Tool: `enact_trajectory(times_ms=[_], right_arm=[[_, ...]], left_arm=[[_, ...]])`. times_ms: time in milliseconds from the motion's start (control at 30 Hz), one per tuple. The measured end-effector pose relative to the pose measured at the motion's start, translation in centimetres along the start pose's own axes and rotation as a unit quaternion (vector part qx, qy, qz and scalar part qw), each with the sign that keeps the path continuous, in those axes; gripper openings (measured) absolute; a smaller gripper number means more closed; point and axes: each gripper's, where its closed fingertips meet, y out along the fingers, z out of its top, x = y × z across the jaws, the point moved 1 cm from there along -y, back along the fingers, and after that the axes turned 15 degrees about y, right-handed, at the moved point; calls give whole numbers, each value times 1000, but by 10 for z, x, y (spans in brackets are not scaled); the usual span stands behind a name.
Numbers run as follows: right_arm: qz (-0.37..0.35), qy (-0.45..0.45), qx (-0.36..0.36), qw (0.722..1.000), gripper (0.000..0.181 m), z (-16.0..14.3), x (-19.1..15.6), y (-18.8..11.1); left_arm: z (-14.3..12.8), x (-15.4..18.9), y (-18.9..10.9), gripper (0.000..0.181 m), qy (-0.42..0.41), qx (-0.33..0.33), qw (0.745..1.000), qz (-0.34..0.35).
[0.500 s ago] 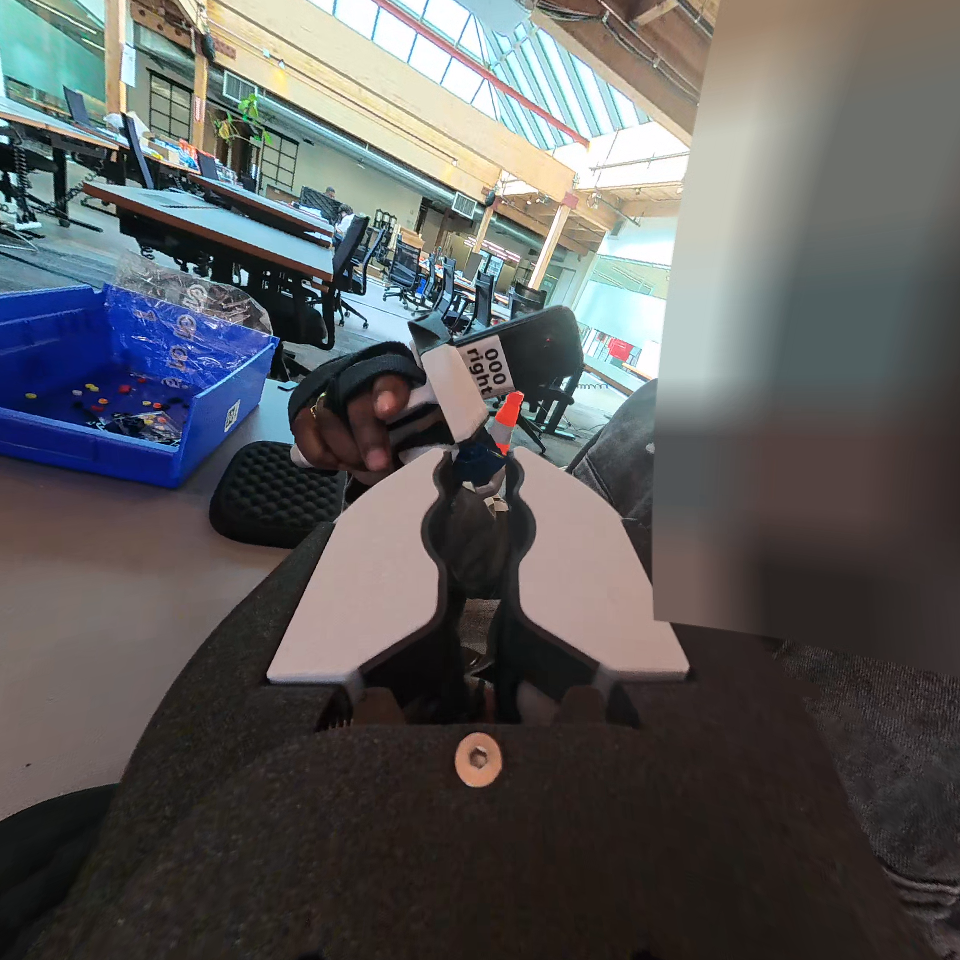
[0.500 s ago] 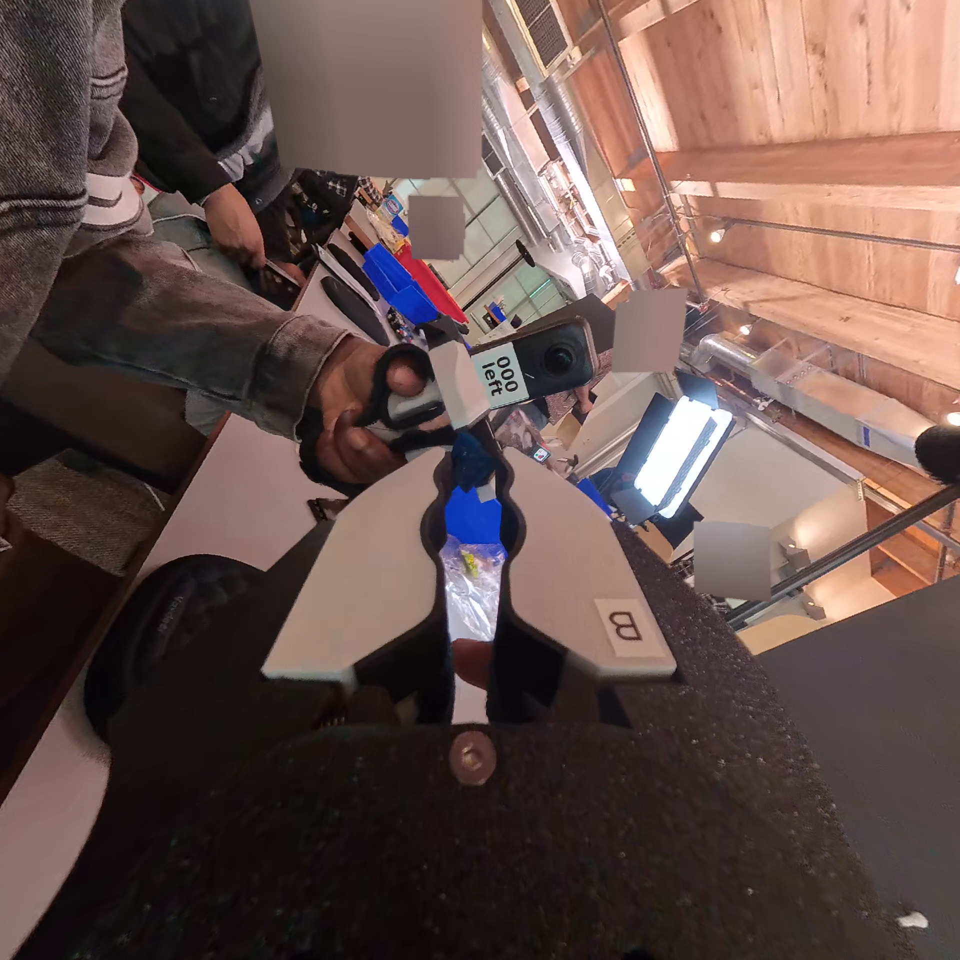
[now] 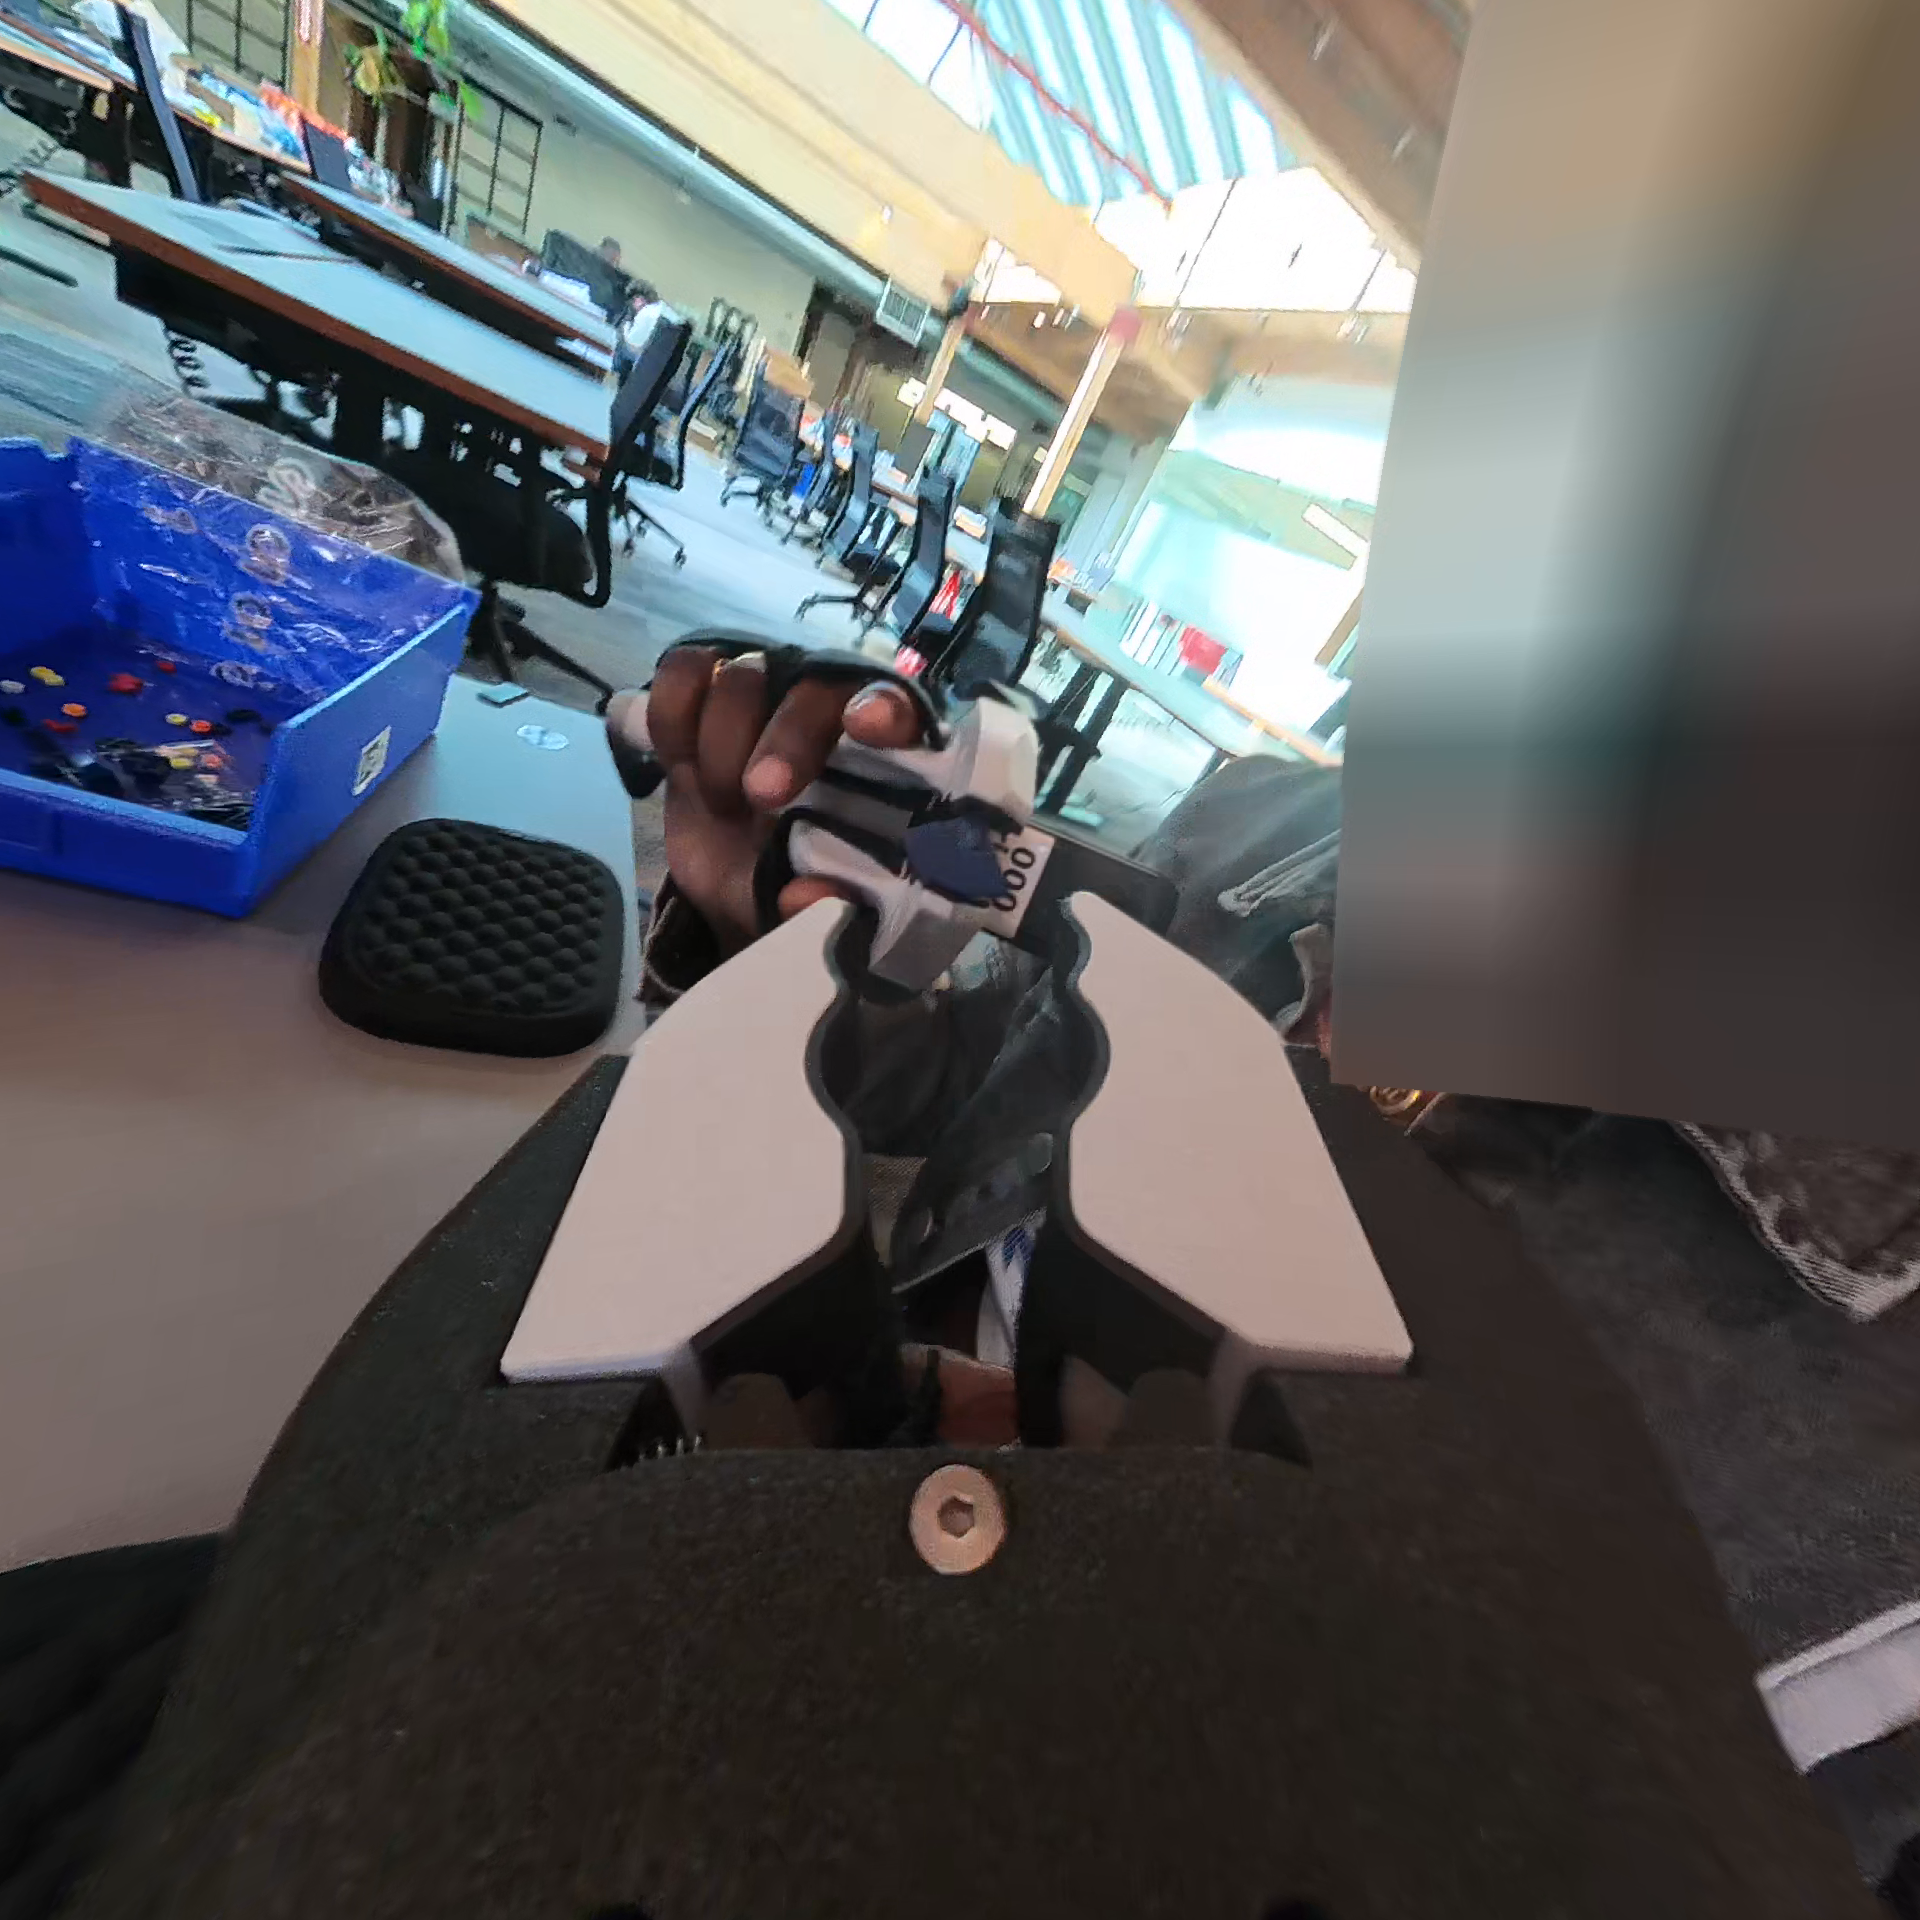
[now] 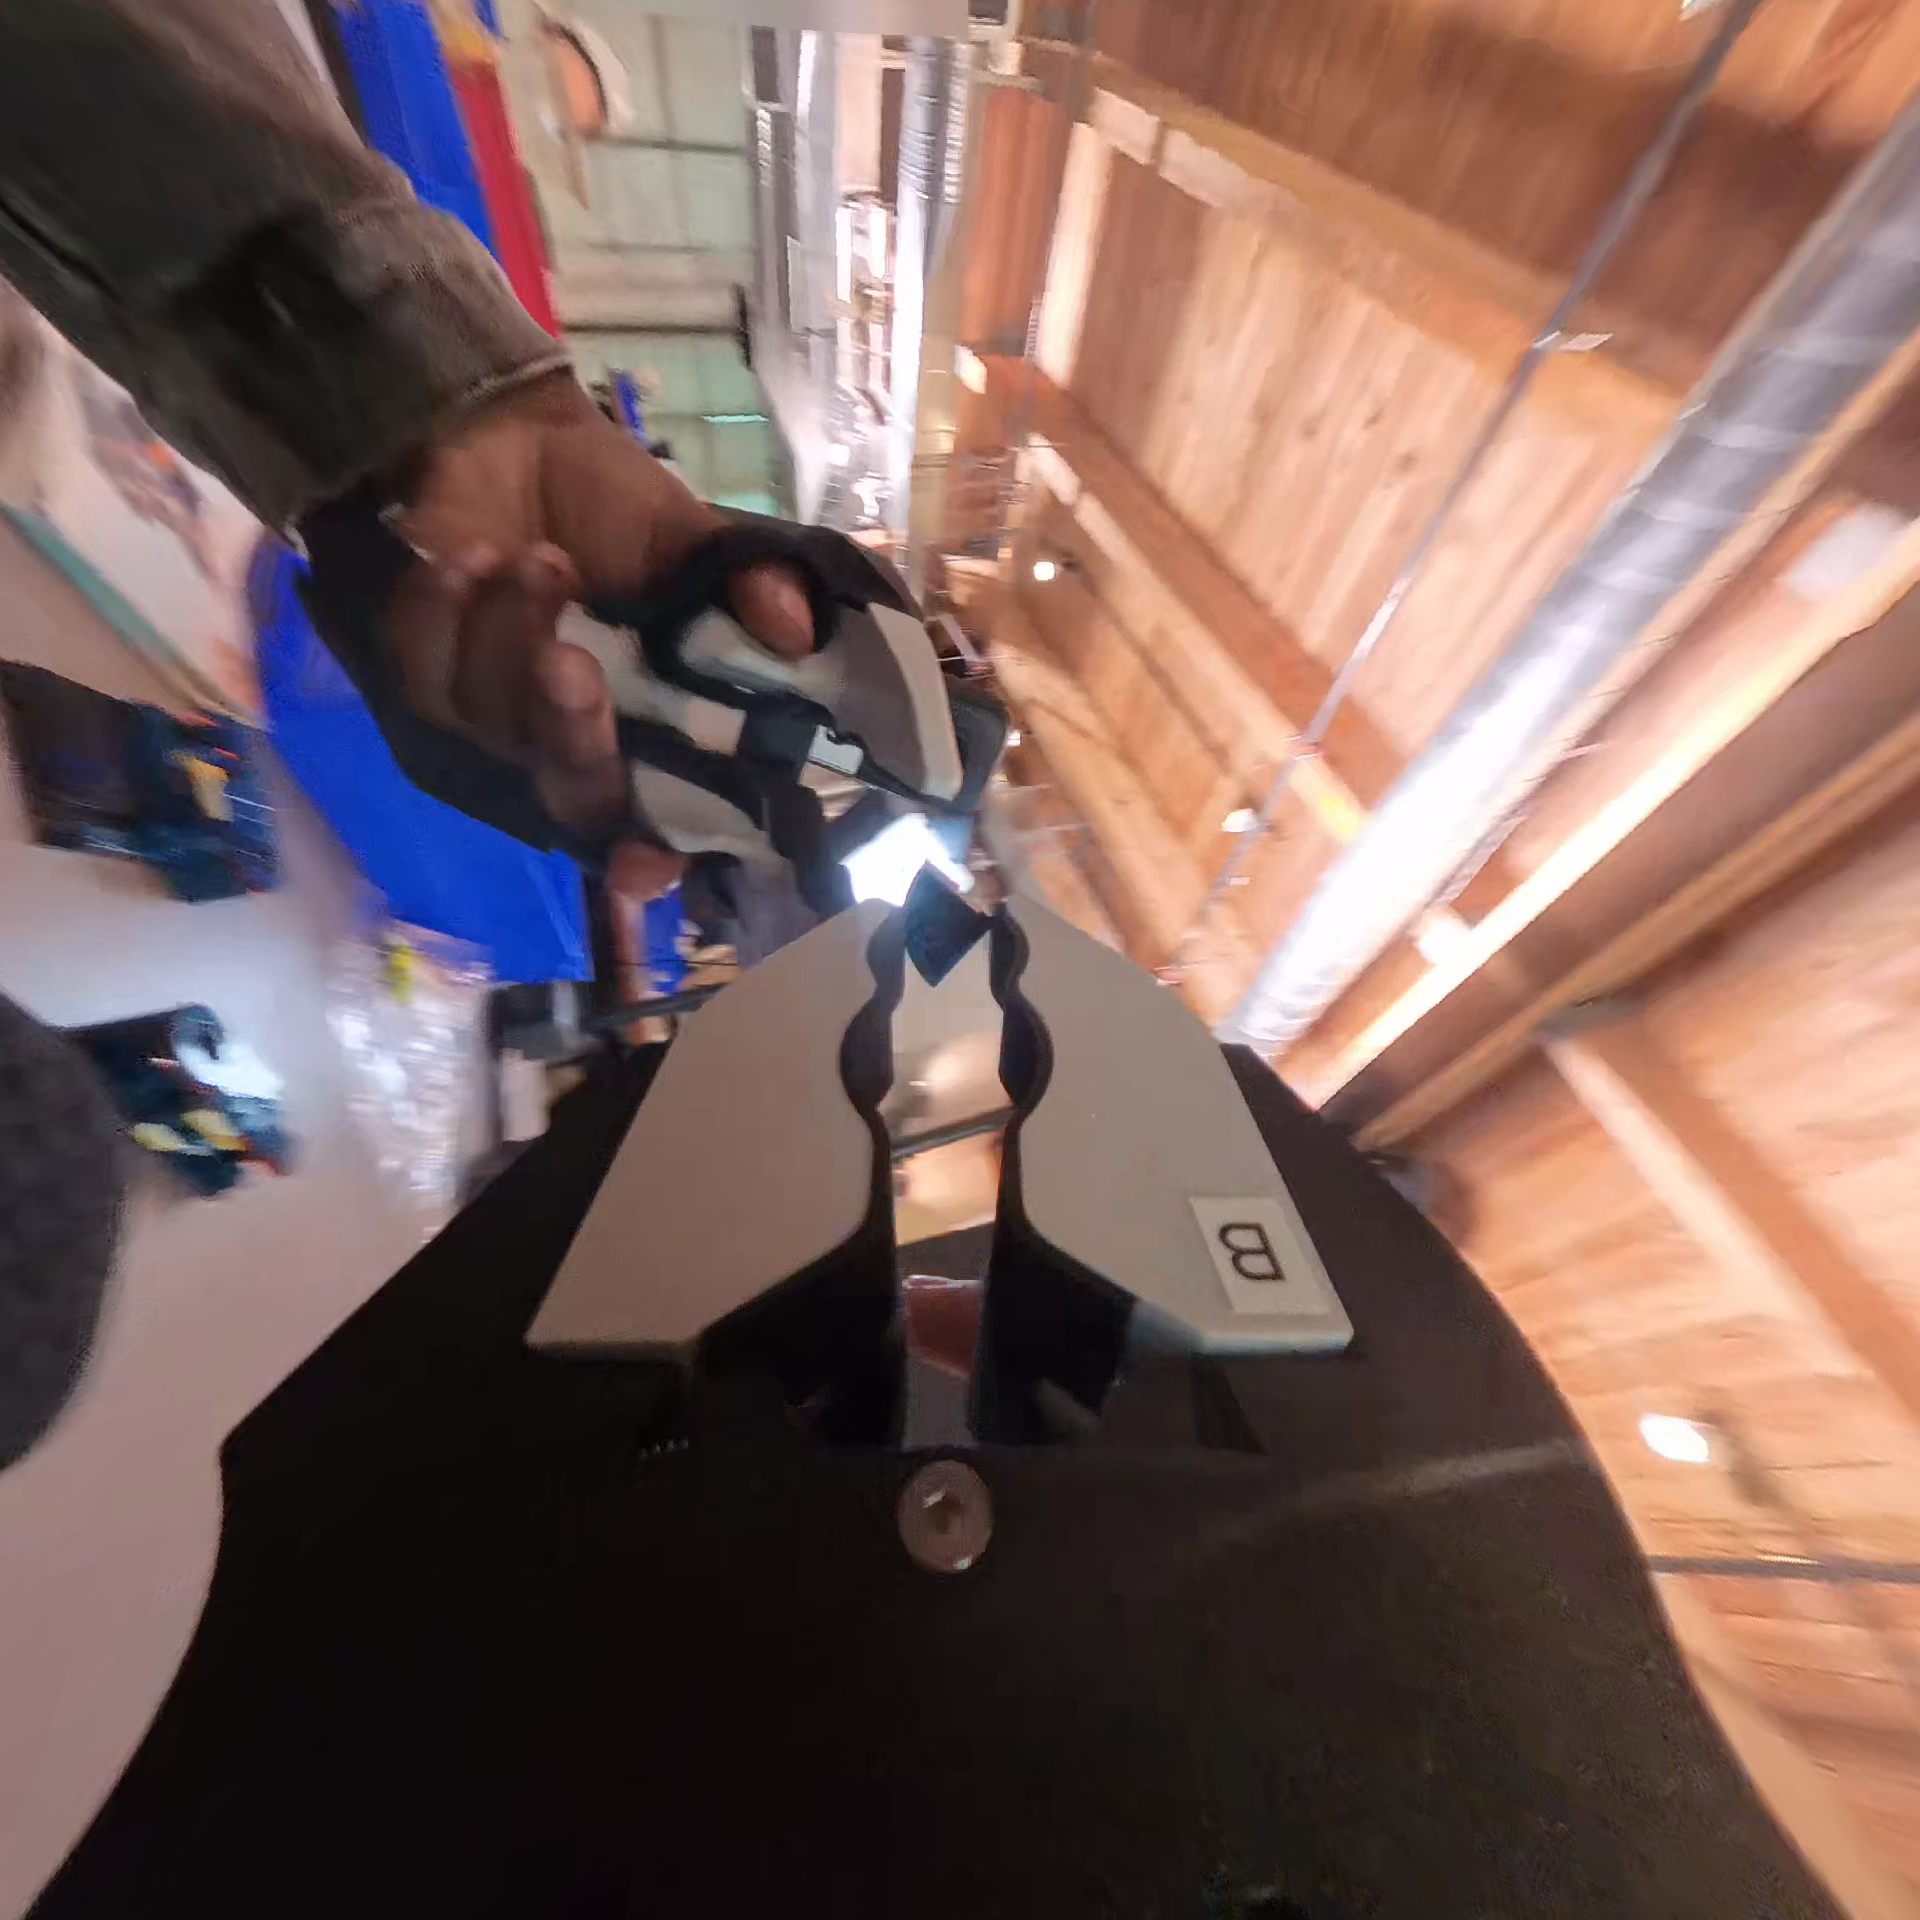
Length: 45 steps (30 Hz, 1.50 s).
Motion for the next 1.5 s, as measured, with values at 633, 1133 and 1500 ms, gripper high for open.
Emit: enact_trajectory(times_ms=[633,1133,1500], right_arm=[[-16,81,112,990,15,31,21,-14],[57,123,11,991,15,3,0,-14],[142,326,86,931,14,-11,-30,-22]], left_arm=[[18,28,32,20,124,-64,990,25],[-5,3,17,14,48,5,998,28],[-31,-12,-2,39,-29,55,998,-4]])
